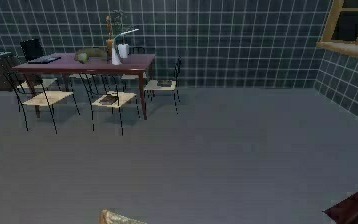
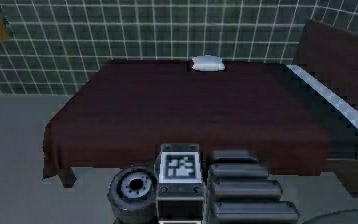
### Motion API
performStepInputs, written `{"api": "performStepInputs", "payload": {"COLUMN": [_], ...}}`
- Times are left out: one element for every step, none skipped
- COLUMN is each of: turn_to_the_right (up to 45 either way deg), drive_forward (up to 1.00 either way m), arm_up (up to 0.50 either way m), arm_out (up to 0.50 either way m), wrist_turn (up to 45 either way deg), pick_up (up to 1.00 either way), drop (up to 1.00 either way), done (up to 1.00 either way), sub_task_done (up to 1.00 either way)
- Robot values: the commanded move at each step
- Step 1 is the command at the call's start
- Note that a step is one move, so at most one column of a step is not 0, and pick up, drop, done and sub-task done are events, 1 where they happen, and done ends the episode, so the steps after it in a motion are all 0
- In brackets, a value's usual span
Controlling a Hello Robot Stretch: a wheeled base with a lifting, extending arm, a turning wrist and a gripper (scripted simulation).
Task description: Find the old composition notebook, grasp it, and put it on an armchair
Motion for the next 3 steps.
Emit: {"api": "performStepInputs", "payload": {"turn_to_the_right": [-6.0,45.0,42.0], "drive_forward": [0.0,0.0,0.0], "arm_up": [0.0,0.0,0.0], "arm_out": [0.0,0.0,0.0], "wrist_turn": [0.0,0.0,0.0], "pick_up": [0.0,0.0,0.0], "drop": [0.0,0.0,0.0], "done": [0.0,0.0,0.0], "sub_task_done": [0.0,0.0,0.0]}}
